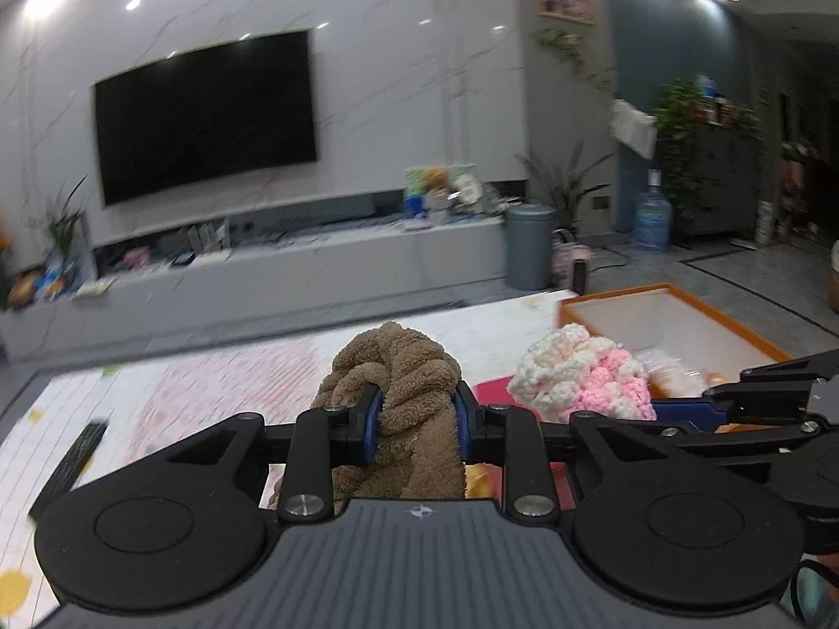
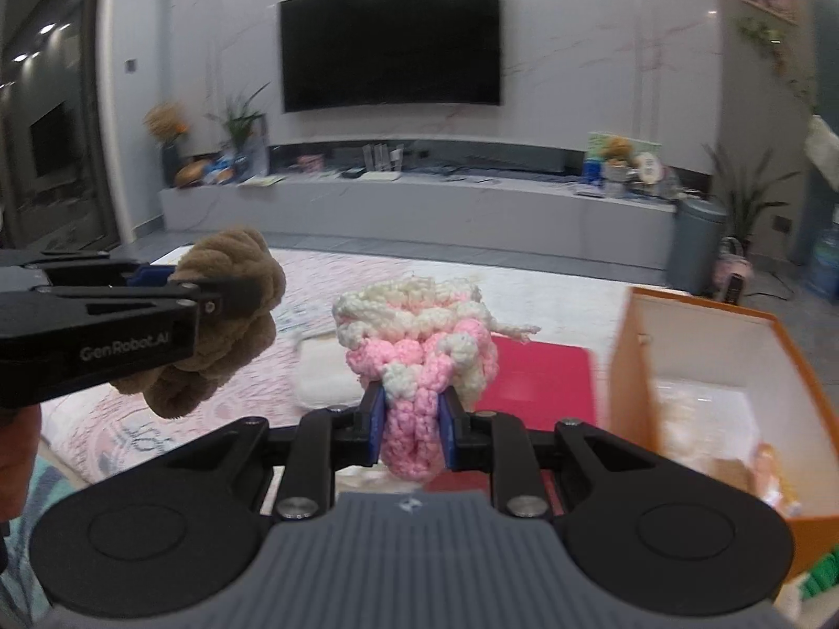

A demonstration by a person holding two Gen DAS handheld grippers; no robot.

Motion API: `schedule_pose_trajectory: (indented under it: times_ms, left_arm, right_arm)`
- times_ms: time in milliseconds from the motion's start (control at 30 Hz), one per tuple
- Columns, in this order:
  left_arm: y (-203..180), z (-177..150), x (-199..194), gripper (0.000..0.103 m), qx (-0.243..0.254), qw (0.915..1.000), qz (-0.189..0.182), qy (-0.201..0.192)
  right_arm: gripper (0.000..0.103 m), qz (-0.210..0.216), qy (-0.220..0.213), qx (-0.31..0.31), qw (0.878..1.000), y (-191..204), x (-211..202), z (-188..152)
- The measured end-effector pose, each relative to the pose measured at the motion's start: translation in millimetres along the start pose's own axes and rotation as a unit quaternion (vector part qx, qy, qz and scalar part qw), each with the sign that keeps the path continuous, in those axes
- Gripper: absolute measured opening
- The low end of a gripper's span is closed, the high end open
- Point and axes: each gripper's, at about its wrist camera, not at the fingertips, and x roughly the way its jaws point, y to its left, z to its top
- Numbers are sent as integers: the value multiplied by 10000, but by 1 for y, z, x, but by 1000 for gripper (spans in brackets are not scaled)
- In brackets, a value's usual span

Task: Organize soft objects
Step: 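Carry the brown plush and pink knitted item over the orange box with both tools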

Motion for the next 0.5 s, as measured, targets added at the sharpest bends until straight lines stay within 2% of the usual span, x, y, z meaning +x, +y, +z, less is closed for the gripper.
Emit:
schedule_pose_trajectory:
  times_ms: [233,333,500]
  left_arm:
    - [-60,25,21,31,722,9955,-536,-288]
    - [-86,35,33,31,991,9913,-773,-384]
    - [-123,49,61,31,1359,9816,-1283,-388]
  right_arm:
    - [20,-569,-162,329,9977,-54,-24,-2]
    - [20,-788,-182,432,9958,-81,-28,-1]
    - [20,-911,-71,707,9933,-133,-25,3]
